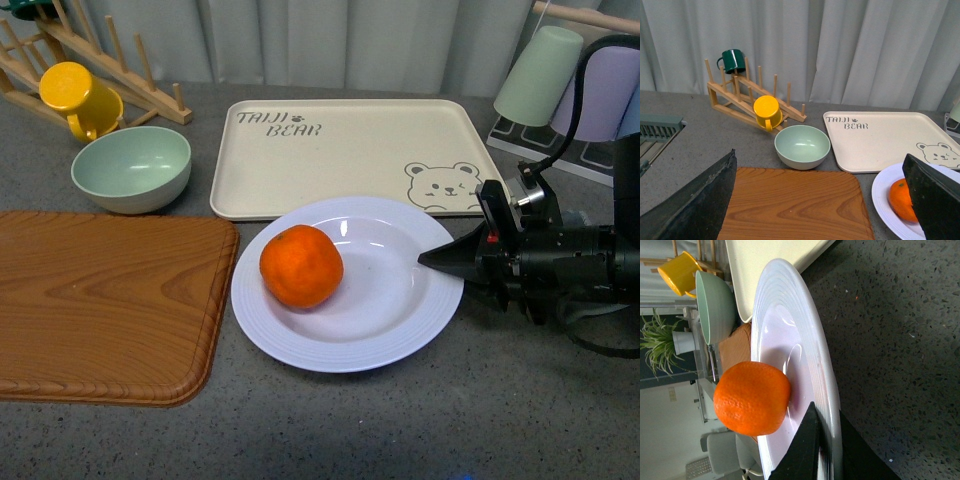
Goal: Place orange and plate with both arms
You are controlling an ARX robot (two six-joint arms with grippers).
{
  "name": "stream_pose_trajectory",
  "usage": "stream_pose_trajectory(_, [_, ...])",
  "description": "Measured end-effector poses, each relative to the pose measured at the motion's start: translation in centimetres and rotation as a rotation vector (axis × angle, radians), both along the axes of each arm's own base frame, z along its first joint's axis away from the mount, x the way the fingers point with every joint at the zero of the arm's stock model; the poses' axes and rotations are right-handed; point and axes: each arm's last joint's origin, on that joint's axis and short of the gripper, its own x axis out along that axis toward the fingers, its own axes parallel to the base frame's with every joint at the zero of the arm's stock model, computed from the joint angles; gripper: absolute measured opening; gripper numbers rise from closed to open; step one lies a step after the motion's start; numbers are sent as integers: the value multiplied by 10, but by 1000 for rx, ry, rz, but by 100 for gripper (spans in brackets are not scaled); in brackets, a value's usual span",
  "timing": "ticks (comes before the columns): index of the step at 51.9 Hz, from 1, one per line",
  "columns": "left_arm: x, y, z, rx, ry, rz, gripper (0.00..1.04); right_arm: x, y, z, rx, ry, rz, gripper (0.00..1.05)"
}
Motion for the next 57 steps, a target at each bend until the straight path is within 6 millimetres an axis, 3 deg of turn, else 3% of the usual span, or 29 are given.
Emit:
stream_pose_trajectory(23, [0, 0, 0, 0, 0, 0, 98, -3, -1, 6, 90, -53, 2, 1])
stream_pose_trajectory(34, [0, 0, 0, 0, 0, 0, 98, 3, -2, 21, 154, -119, -17, 1])
stream_pose_trajectory(45, [0, 0, 0, 0, 0, 0, 98, 37, 0, 41, 230, -203, -54, 1])
stream_pose_trajectory(57, [0, 0, 0, 0, 0, 0, 98, 77, 4, 29, 244, -190, -91, 1])
